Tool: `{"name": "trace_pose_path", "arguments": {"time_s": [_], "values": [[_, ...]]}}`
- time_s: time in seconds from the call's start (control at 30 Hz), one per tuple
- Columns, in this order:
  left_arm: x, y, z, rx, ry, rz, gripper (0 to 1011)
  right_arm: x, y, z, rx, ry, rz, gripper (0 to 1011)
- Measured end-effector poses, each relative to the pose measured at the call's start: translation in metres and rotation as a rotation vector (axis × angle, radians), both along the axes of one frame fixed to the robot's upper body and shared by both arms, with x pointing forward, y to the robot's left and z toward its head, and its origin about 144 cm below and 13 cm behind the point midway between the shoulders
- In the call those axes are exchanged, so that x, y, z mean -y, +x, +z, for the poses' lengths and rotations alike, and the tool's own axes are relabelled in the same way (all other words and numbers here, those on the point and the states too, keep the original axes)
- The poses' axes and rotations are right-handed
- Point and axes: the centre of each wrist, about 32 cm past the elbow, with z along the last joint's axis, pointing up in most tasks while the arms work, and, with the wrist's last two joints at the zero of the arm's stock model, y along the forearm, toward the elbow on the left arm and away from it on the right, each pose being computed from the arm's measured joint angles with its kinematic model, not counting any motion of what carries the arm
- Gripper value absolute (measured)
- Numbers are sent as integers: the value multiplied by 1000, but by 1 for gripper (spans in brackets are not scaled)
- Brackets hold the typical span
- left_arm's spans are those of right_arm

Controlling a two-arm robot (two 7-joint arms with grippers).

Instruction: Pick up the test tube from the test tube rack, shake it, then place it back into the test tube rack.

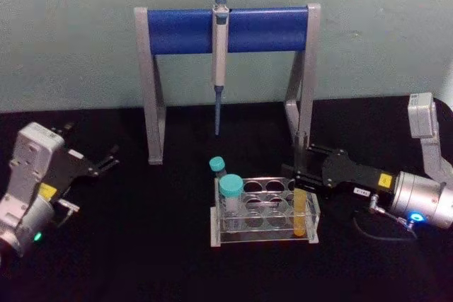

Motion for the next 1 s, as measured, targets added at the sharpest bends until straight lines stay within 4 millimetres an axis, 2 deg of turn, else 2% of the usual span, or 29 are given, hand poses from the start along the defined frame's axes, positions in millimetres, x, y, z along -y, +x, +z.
{"name": "trace_pose_path", "arguments": {"time_s": [0.33,0.47,1.0], "values": [[0,0,0,0,0,0,1001,0,0,0,0,0,-1,323],[0,0,0,0,0,0,1001,0,0,0,0,0,-1,232],[0,0,0,0,0,0,1001,0,0,0,0,0,-1,232]]}}
